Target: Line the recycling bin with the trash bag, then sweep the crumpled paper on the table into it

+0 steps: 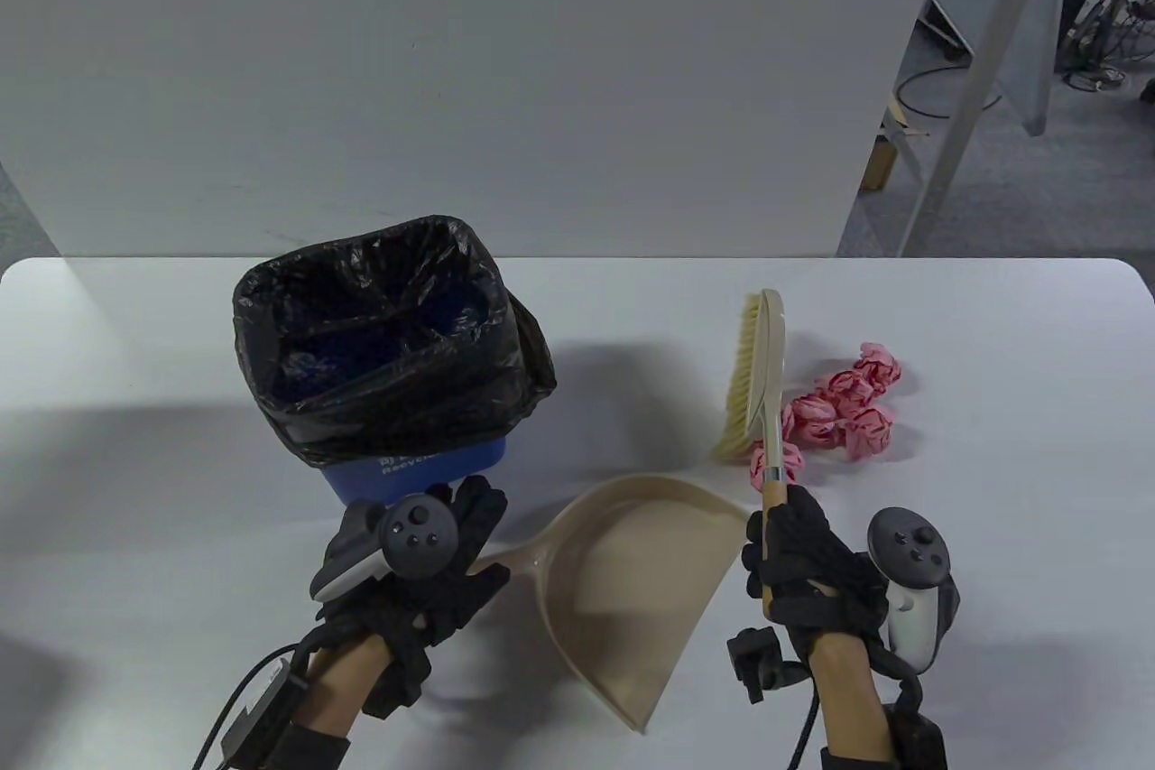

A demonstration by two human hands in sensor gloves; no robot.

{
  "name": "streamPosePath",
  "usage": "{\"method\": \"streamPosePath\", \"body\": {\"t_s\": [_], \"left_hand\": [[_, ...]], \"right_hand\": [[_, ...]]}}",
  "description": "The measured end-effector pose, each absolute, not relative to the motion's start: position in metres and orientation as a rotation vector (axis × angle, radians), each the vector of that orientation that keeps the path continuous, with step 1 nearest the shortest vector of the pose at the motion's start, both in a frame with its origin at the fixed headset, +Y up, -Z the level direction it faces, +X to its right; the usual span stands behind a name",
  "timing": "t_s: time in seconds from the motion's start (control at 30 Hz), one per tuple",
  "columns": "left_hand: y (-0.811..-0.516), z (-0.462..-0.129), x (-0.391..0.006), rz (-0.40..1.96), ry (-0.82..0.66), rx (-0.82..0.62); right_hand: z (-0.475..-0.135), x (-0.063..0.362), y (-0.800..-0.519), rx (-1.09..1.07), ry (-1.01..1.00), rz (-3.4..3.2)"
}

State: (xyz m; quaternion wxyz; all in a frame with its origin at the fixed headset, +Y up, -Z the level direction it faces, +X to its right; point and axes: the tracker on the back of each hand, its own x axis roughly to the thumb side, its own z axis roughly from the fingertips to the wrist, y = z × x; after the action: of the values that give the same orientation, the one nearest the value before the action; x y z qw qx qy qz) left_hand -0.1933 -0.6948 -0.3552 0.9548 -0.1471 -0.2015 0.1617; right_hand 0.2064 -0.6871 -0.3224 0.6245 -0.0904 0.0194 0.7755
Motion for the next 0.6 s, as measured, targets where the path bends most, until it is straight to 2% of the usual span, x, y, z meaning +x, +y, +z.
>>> {"method": "streamPosePath", "body": {"t_s": [0.13,0.3,0.43,0.6], "left_hand": [[-0.695,-0.355,-0.193,0.331,-0.406,-0.302],[-0.695,-0.355,-0.193,0.326,-0.403,-0.308],[-0.696,-0.356,-0.193,0.322,-0.4,-0.315],[-0.696,-0.356,-0.191,0.312,-0.4,-0.327]], "right_hand": [[-0.321,0.197,-0.682,-0.083,0.025,1.747],[-0.322,0.181,-0.686,0.021,0.191,1.623],[-0.323,0.178,-0.69,-0.02,0.281,1.667],[-0.32,0.196,-0.684,-0.138,0.207,1.746]]}}
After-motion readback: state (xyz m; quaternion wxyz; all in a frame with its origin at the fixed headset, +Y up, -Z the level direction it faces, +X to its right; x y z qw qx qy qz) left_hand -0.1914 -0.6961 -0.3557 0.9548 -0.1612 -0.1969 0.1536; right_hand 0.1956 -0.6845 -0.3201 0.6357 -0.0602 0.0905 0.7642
